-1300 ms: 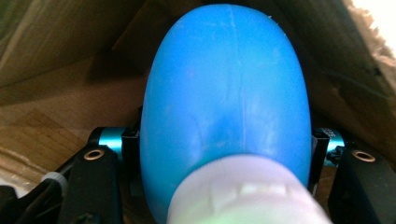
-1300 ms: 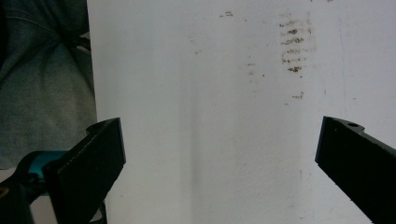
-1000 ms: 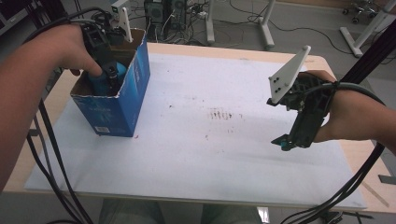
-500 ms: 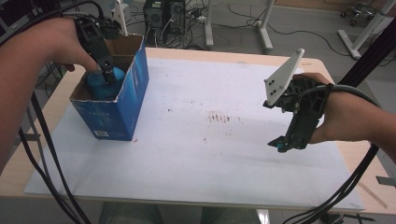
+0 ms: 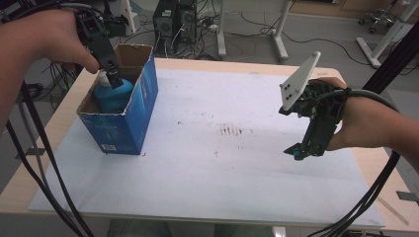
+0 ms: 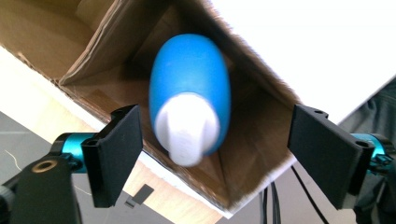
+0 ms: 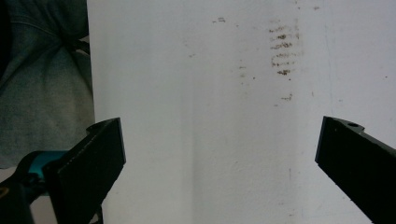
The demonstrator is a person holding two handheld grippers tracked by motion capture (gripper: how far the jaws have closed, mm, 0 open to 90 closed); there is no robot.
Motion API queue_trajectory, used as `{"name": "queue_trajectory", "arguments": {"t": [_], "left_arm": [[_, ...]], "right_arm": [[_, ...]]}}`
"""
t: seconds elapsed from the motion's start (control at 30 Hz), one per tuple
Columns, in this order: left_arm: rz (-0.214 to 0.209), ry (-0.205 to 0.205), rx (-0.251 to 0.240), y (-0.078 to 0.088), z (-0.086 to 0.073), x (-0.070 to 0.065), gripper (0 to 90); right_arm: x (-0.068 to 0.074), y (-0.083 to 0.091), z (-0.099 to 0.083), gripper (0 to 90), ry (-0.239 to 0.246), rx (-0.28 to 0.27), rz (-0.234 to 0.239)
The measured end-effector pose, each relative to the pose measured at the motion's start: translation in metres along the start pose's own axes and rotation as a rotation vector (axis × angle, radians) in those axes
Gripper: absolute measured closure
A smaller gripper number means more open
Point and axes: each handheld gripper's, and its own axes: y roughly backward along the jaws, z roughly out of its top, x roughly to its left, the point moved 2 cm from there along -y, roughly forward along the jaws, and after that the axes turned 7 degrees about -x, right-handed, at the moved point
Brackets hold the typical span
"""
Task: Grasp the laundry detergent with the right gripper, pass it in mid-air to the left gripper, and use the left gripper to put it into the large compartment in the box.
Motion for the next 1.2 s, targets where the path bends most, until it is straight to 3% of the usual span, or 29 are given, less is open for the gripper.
{"name": "queue_trajectory", "arguments": {"t": [0.2, 0.23, 0.27, 0.37, 0.53, 0.67, 0.8, 1.2], "left_arm": [[-0.025, -0.114, -0.002, 0.013, 0.012, -0.024, 16.2], [-0.025, -0.114, -0.002, 0.013, 0.012, -0.024, 14.0], [-0.029, -0.149, 0.002, 0.014, 0.016, -0.030, 14.0], [-0.047, -0.197, 0.002, 0.013, 0.022, -0.041, 13.2], [-0.080, -0.305, 0.005, 0.011, 0.033, -0.059, 9.3], [-0.096, -0.365, 0.015, 0.006, 0.040, -0.071, 9.3], [-0.109, -0.413, 0.018, -0.001, 0.046, -0.080, 6.2], [-0.150, -0.492, 0.074, -0.031, 0.061, -0.094, 1.7]], "right_arm": [[-0.006, 0.006, -0.001, 0.7, -0.007, -0.008, 0.025], [-0.006, 0.006, -0.001, 0.7, -0.007, -0.008, 0.025], [-0.007, 0.007, -0.001, 0.7, -0.003, -0.004, 0.033], [-0.009, 0.008, -0.001, 0.7, -0.008, 0.019, 0.061], [-0.011, 0.009, -0.001, 0.7, -0.005, 0.069, 0.081], [-0.015, 0.007, -0.001, 0.7, 0.001, 0.103, 0.084], [-0.020, 0.003, -0.001, 0.7, 0.004, 0.128, 0.090], [-0.033, -0.015, -0.012, 0.7, 0.008, 0.231, 0.112]]}}
